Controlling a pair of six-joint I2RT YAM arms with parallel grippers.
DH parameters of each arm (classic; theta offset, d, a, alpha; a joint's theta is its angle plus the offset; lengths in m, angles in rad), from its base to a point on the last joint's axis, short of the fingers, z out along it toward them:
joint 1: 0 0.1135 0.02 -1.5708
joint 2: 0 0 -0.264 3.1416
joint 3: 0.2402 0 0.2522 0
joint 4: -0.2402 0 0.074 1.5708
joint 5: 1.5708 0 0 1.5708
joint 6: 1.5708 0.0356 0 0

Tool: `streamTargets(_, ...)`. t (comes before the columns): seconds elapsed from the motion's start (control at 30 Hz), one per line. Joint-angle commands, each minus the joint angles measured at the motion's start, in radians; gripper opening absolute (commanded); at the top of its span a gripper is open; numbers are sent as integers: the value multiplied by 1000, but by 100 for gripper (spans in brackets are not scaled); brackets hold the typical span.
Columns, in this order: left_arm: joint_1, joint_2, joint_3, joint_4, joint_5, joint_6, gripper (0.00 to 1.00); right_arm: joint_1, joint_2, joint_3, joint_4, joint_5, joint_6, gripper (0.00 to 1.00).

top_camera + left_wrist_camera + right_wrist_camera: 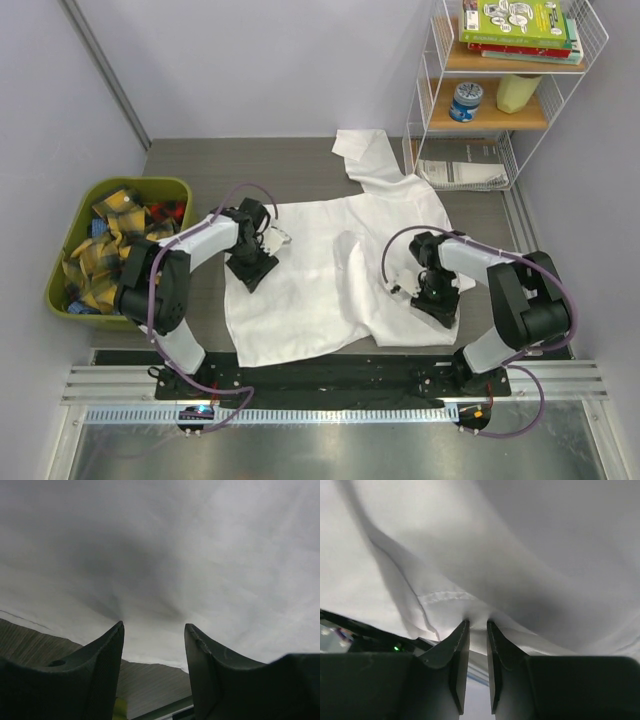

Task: Fold and stack the long sleeve shirts
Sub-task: Fold the shirt

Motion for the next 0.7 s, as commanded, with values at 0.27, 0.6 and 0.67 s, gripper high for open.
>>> streamTargets(0.27, 120, 63, 83, 26, -27, 94, 52, 8, -217, -45, -138, 202, -190, 32)
streamTargets(0.6, 118, -13, 123, -25, 59, 102, 54, -6, -85, 174, -117, -53, -18, 42)
streamTargets(0.67, 118, -3, 109, -14, 65, 112, 54, -6, -56, 144, -80, -53, -7, 43)
